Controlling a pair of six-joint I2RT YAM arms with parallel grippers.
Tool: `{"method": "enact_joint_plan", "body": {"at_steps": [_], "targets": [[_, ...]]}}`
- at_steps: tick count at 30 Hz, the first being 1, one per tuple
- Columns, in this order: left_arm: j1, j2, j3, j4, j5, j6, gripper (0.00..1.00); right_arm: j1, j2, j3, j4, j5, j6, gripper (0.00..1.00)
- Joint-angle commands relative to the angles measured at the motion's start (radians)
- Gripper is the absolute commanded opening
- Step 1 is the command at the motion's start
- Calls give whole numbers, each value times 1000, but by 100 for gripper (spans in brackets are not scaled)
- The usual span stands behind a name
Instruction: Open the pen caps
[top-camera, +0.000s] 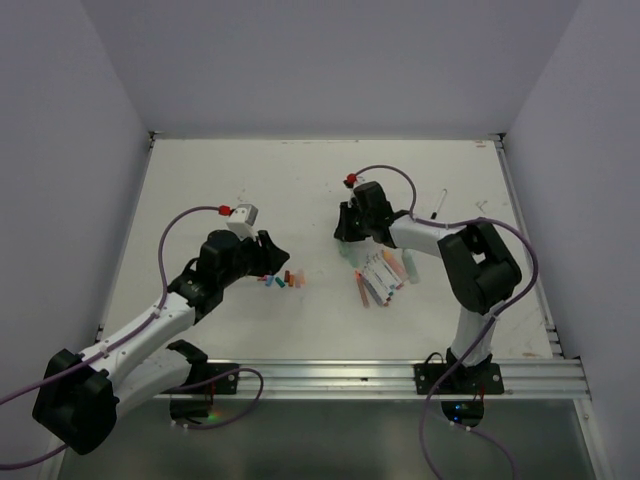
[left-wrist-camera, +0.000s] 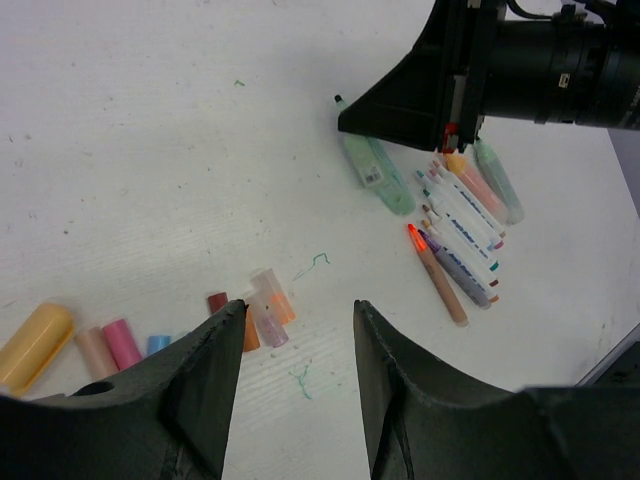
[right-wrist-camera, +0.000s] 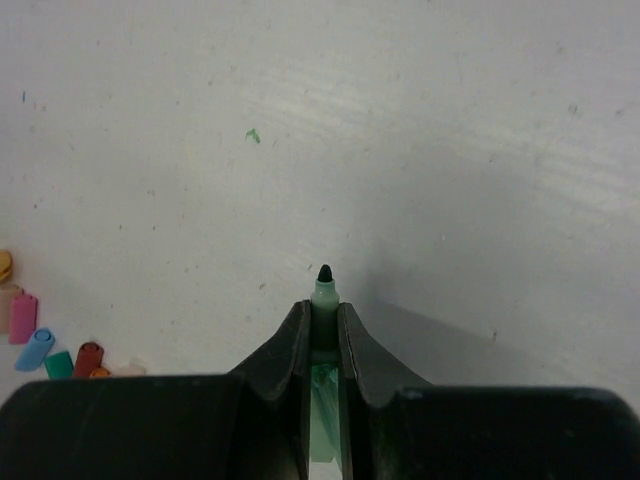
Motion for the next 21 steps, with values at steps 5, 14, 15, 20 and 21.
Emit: {"method": "enact_joint_plan", "body": {"at_steps": [5,14,15,20,21], "targets": [[1,-19,31,10,-18,42,51,-96,79,133,50,-62,-93,31],[2,-13,35,13,-29,46,51,-157,-1,235,-136,163,-151,59],[2,-11,35,16,-26,45,51,-165,-9,236,-157,212,-147,59],[2,4,37,23,-18,45,51,-257,-42,235,-290,418,-71,59],[2,6,38,26,-14,45,51,-269,-52,230,-301,437,-62,59]]}}
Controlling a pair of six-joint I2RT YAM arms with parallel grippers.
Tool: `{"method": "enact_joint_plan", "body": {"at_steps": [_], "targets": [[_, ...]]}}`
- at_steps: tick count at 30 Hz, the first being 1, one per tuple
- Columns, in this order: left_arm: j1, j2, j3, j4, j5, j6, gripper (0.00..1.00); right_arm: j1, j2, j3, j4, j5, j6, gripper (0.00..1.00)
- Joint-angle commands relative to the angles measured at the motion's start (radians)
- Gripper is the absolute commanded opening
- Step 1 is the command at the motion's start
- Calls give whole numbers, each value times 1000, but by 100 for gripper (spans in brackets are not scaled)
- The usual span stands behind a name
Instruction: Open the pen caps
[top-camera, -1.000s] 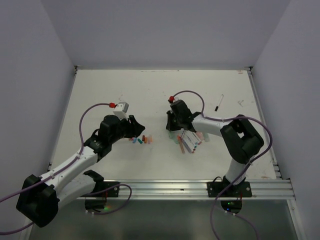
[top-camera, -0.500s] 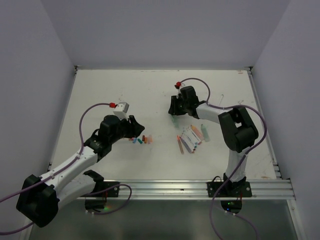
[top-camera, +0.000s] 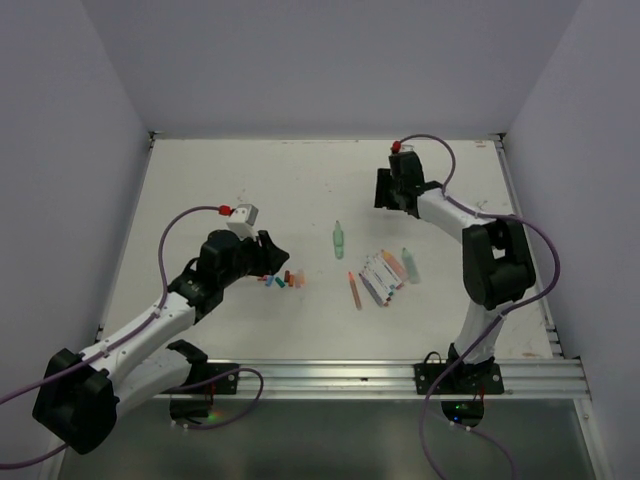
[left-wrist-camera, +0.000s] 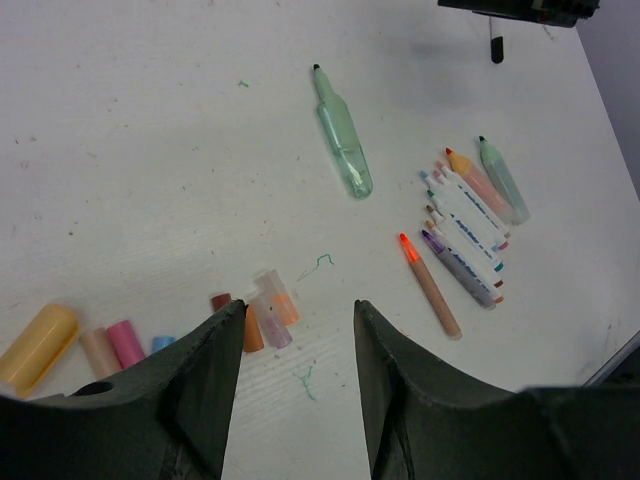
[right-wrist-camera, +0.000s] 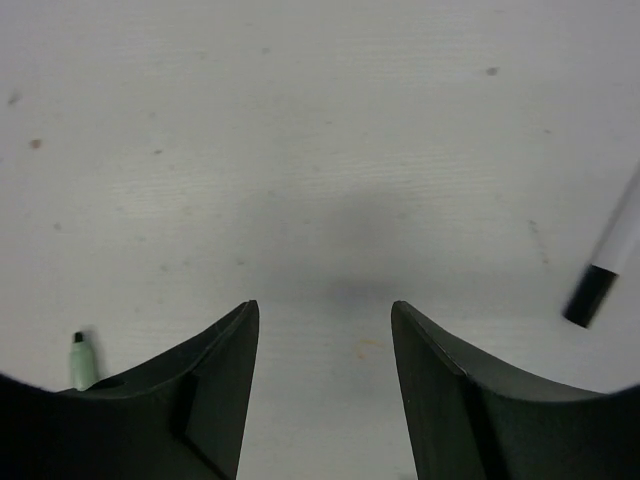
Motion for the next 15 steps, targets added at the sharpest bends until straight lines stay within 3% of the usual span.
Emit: {"method": "enact_joint_plan", "body": {"at_steps": [1,8,15], "targets": [[2,10,38,25,-3,29,51,-68,-63,24,-127,192,59,59],[2,12,38,30,3,28,51,-205,-12,58,-211,240,123,57],[2,15,31,33,15,24,51,-254,49,73,-219,231,174,51]]}}
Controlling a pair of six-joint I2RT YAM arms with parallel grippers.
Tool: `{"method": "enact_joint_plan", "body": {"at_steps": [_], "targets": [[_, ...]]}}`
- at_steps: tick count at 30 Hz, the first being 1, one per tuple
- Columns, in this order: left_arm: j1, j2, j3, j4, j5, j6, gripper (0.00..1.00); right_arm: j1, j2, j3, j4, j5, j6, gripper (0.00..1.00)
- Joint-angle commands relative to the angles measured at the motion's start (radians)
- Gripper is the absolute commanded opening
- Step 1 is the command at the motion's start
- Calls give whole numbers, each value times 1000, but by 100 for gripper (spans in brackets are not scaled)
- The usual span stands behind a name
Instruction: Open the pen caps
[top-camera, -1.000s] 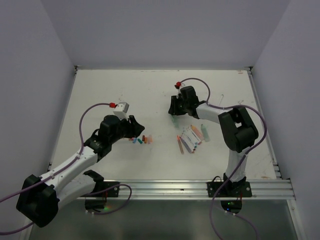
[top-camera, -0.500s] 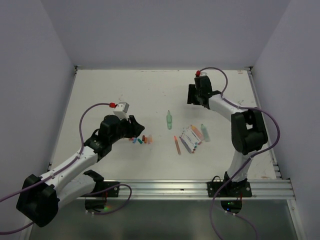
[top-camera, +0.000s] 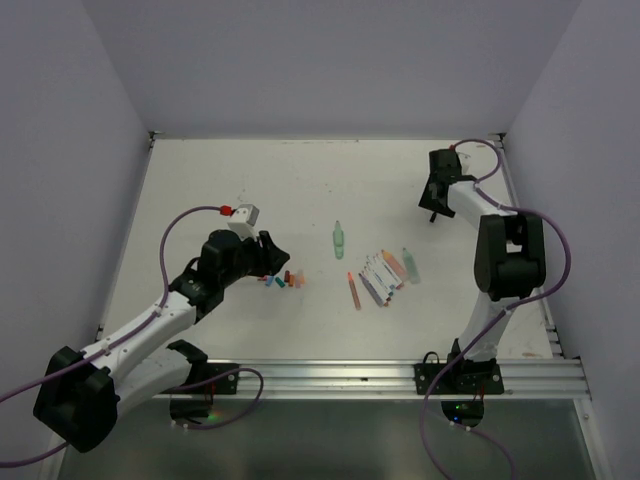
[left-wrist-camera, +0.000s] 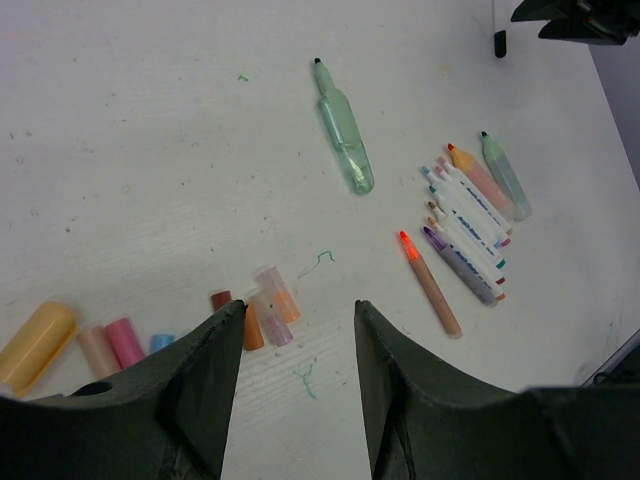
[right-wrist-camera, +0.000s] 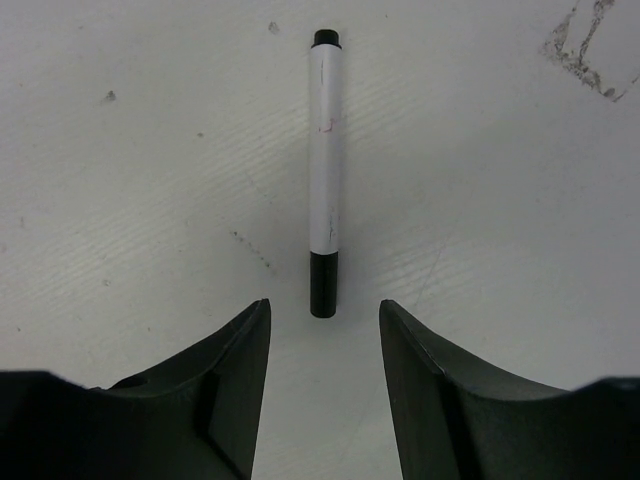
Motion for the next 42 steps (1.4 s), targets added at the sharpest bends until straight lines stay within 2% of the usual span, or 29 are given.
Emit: {"method": "enact_joint_plan", "body": {"at_steps": [1,11,17,24,26,30,35,39,41,42], "targets": [[2,5,29,33,11,24,51,-11,39,40,-15,14,48,51],[2,-4,32,33,15,29,51,-37,108,37,16,-45,65,43],[2,-4,38,22,11,46,51,-55,126,26,23,-75,47,34],[2,7,57,29,25,52,51,-54,77,-3,34,-153,-36,4],[2,15,63,39,33,67,51,-49,25,-30,59,-251,-73,0],[2,44,106,51,74,153,52,-6,-58,-57,94,-486,-247,0],[2,99,239,-61,102,329,54,129,-119,34,-61,-696,-503,0],[2,157,409,-193,143,448,55,198,-151,104,-190,-954,-690,0],[2,171,478,-269,140,492,56,239,-164,144,-281,-1002,-766,0],[2,177,494,-288,151,512,56,253,-164,182,-374,-1028,-853,0]]}}
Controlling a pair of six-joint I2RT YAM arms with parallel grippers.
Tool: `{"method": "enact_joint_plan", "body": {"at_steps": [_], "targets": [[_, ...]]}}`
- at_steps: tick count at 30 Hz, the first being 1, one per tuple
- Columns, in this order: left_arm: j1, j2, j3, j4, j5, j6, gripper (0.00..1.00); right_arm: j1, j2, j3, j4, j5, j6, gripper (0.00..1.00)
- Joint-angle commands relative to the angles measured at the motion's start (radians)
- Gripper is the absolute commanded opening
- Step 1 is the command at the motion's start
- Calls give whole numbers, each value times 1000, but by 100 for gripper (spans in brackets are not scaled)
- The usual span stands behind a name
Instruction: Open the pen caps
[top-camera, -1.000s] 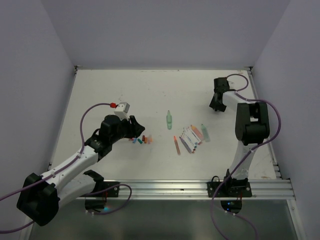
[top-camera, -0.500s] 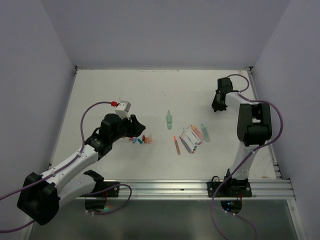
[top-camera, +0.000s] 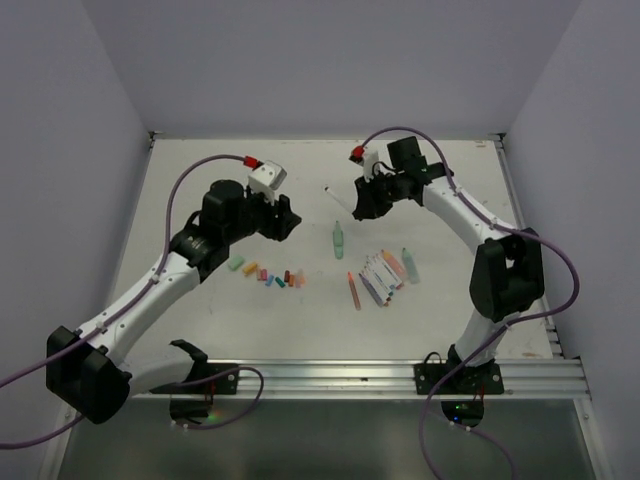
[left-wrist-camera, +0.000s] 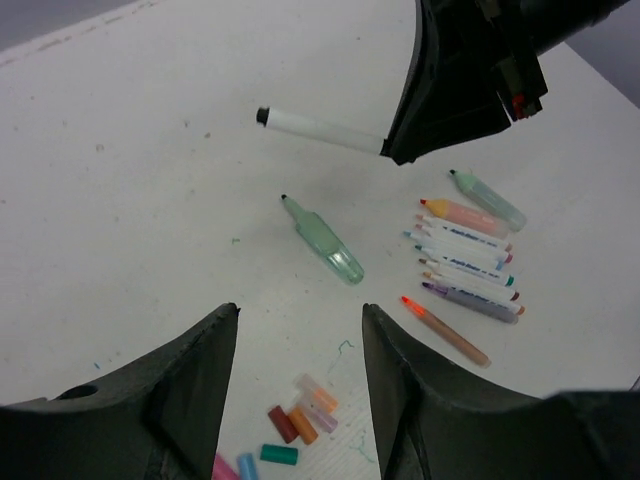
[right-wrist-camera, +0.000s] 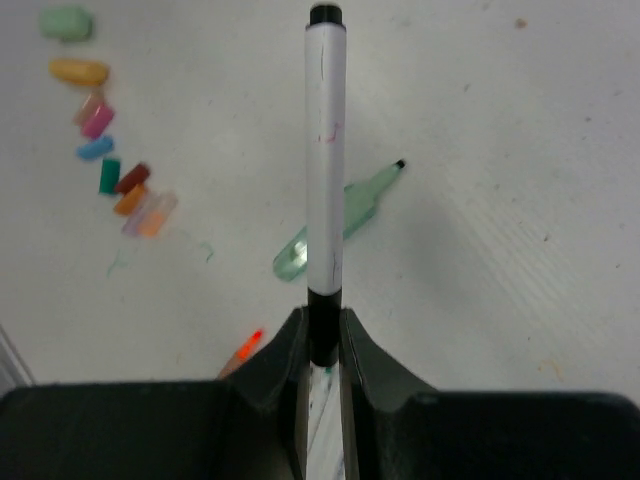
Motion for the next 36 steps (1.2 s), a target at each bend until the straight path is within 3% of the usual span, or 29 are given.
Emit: {"method": "enact_joint_plan", "body": {"at_steps": [1,6,11,18,23,26,36], "targets": [[2,11,100,-135,54,159,56,42,-43,106,-268,-207,-286,0],[2,5,115,-205,252,346,61,81,6,238,-576,-286,-532,0],[1,-33,49,-152,291,471,63,136,39,336,-770,-281,-610,0],[1,-207,-149,117,326,637,65,162,46,361,-785,-277,-621,0],[-1,-190,-155,89,468,760,65,171,52,385,-821,-274,-649,0],[-5,-164,-150,85,508,803,71,184,53,389,-841,-272,-664,0],[-62,-75,-83,45,450,887,71,208,81,415,-848,-269,-661,0]]}}
